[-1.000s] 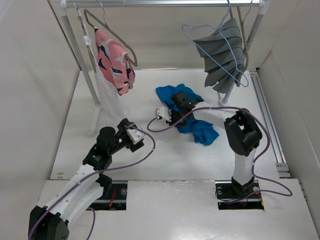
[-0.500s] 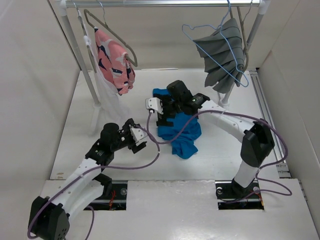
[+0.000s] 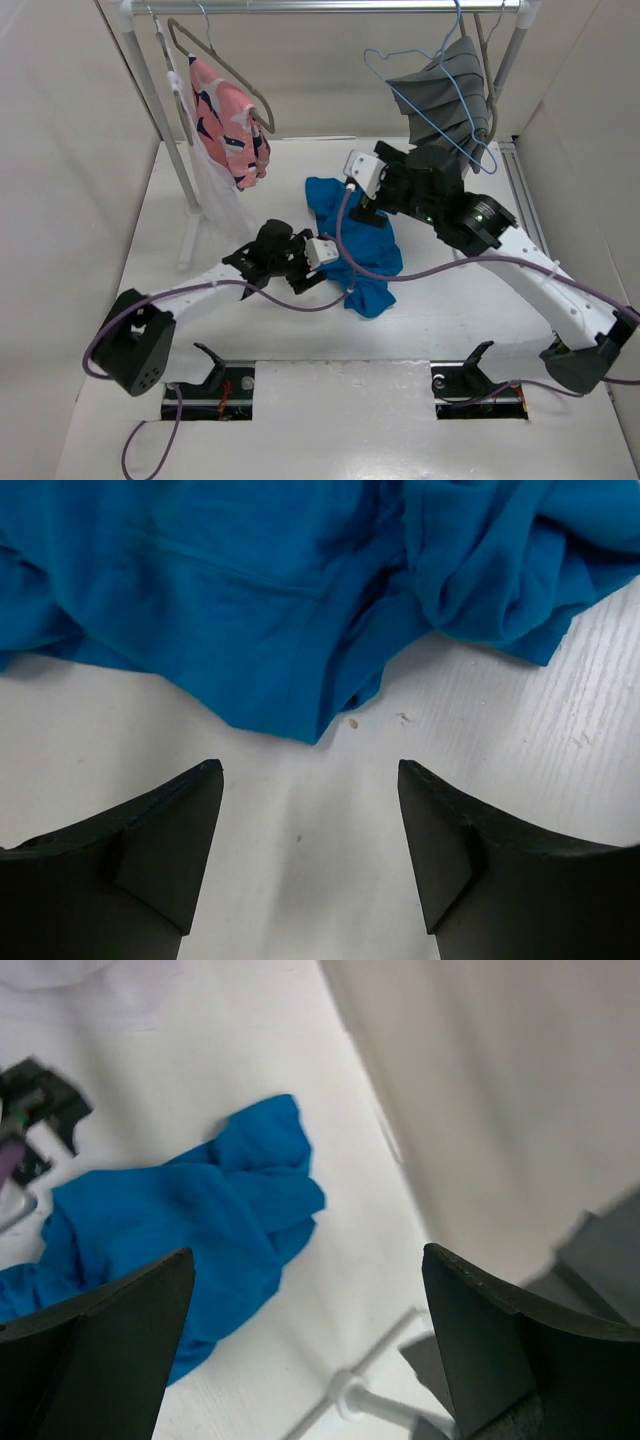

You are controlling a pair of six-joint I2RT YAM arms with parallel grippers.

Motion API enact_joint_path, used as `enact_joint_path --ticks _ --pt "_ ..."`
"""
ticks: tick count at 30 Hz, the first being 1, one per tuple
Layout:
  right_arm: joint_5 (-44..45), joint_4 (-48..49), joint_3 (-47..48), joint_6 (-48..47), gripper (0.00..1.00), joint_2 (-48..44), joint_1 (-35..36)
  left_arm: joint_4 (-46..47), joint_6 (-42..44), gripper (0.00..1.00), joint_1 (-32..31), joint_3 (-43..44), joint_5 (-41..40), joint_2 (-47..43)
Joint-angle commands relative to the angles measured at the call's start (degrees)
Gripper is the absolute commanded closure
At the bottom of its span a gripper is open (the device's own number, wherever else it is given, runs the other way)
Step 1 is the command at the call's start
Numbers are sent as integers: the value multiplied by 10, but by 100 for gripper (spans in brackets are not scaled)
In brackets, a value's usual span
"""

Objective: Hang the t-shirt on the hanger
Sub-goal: Grab a hanger with the right arm

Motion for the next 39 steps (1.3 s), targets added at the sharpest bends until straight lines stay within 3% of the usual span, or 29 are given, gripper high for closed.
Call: enact_joint_path --ticks 1,6,15,28,30,31,33,37,39 --pt "86 -10 25 31 0 -27 9 24 -24 33 -37 24 -81 36" --pt "97 6 25 25 0 -51 9 90 -57 33 -37 19 -123 81" --pt "104 5 25 8 0 -69 9 106 -58 38 -37 43 -171 125" --pt "126 0 14 -3 0 -82 -2 76 15 26 -48 77 -146 164" --pt "121 17 3 -3 0 -97 -9 76 15 36 -48 71 -146 164" --pt "112 23 3 -3 0 -97 -9 76 15 64 -48 71 -146 170" --pt "95 34 3 -3 0 -106 -21 76 -5 97 -48 76 -146 170" --pt "35 26 39 -3 0 -117 -46 2 -60 100 -27 132 -98 159" --pt "-23 13 105 2 0 -101 -64 -68 -66 100 -20 168 -80 154"
